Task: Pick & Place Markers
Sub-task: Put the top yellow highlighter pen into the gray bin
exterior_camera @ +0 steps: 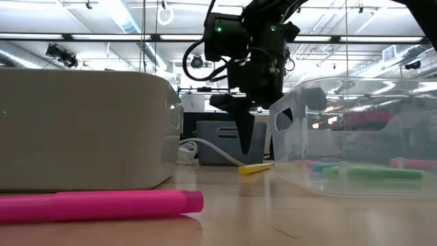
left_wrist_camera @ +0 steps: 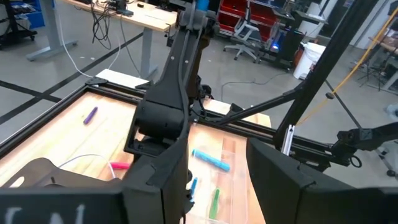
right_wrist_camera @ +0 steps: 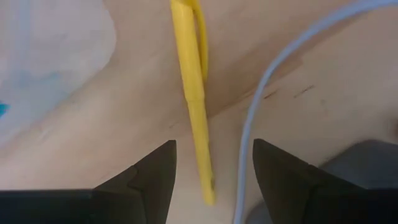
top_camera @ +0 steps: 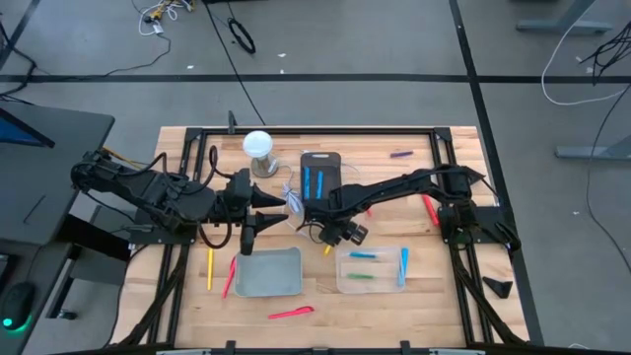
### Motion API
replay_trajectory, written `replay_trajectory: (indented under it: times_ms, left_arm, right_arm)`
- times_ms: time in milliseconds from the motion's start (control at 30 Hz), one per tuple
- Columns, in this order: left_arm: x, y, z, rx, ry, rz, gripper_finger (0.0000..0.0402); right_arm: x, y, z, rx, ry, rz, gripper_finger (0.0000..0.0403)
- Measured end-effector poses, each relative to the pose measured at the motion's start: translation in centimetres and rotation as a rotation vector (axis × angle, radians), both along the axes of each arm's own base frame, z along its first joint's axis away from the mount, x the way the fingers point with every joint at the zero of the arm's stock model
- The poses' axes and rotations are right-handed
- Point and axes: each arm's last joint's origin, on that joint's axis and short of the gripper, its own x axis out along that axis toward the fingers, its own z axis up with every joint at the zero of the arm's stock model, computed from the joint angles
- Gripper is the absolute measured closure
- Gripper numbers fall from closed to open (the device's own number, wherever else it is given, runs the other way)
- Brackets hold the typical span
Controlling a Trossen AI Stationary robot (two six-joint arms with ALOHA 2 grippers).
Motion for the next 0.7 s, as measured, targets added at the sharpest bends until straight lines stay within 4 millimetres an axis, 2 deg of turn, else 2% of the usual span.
replay_trajectory:
  times_ms: [367, 567, 700]
  left_arm:
    - [0.0, 0.0, -0.2, 0.009, 0.017, 0.0, 0.0232]
    - [0.0, 0.0, -0.2, 0.01, 0.02, 0.0, 0.0232]
    - [0.0, 0.0, -0.2, 0.01, 0.02, 0.0, 0.0232]
  right_arm:
    - [-1.5, -0.1, -2.2, -0.015, 0.055, -0.006, 0.019]
    - [-1.5, -0.1, -2.5, -0.008, 0.029, -0.006, 0.0191]
    - [-1.5, -0.3, -2.6, -0.008, 0.027, -0.006, 0.021]
